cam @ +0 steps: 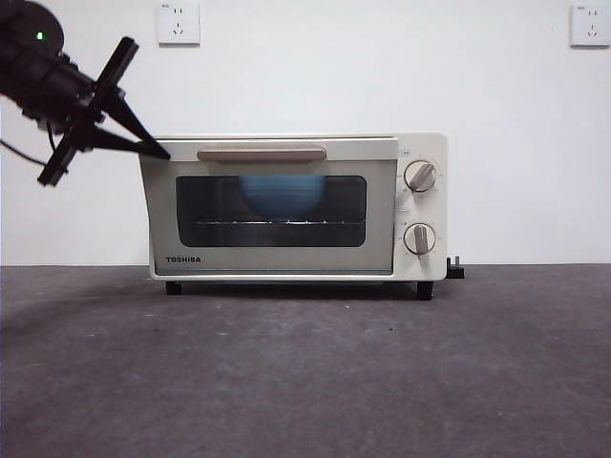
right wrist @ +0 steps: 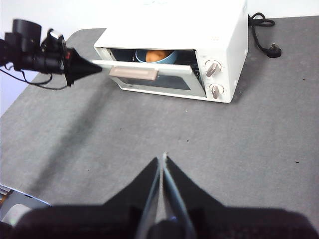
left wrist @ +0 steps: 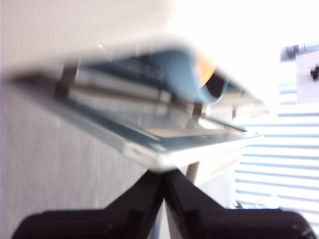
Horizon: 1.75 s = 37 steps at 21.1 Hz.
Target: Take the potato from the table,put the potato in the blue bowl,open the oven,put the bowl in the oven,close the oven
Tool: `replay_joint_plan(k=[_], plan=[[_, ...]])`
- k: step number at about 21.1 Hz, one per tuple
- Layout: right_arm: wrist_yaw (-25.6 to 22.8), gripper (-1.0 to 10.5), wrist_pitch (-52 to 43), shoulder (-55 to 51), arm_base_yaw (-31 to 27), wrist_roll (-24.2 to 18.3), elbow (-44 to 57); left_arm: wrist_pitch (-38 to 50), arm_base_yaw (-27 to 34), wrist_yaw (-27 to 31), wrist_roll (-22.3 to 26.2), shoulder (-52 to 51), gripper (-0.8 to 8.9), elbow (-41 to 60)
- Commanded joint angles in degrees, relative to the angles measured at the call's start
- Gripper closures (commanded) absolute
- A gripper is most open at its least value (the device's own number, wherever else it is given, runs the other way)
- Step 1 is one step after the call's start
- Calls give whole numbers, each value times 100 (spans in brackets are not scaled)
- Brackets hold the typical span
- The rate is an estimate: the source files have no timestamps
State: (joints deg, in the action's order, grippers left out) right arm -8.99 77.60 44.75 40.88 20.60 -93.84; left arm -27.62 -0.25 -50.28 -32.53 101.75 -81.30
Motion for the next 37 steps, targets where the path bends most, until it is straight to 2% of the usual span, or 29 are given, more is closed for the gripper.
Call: replay_joint_plan(k=[1, 3, 9, 15, 18, 24, 26, 31, 34, 37], plan=[[-4, 928, 122, -17, 4, 83, 35, 114, -22, 199, -72, 24, 821, -260], [-4, 928, 122, -17, 4, 87, 35, 232, -15, 374, -101, 24, 821, -431], [-4, 928, 122, -15, 4, 90, 35, 452, 26, 382, -205, 24, 821, -485], [-81, 928, 122, -15, 4, 85, 35, 433, 26, 129, -186, 9, 821, -485], [-210, 928, 125, -13, 4, 81, 35, 223, 26, 57, 37, -87, 821, -485], [-382, 928, 125, -13, 4, 61, 37, -664, 26, 181, 988, -621, 821, -485], [-466, 928, 125, -13, 4, 20, 35, -1088, 22, 588, 1425, -931, 821, -485], [-901, 928, 125, -2, 4, -11, 35, -1875, -166, 2393, 2382, -2006, 821, -485], [-1038, 928, 122, 2, 4, -223, 37, -2041, -317, 2833, 2616, -2704, 821, -485], [-1071, 928, 122, 9, 4, -389, 37, -2083, -446, 3003, 2675, -3370, 820, -485]])
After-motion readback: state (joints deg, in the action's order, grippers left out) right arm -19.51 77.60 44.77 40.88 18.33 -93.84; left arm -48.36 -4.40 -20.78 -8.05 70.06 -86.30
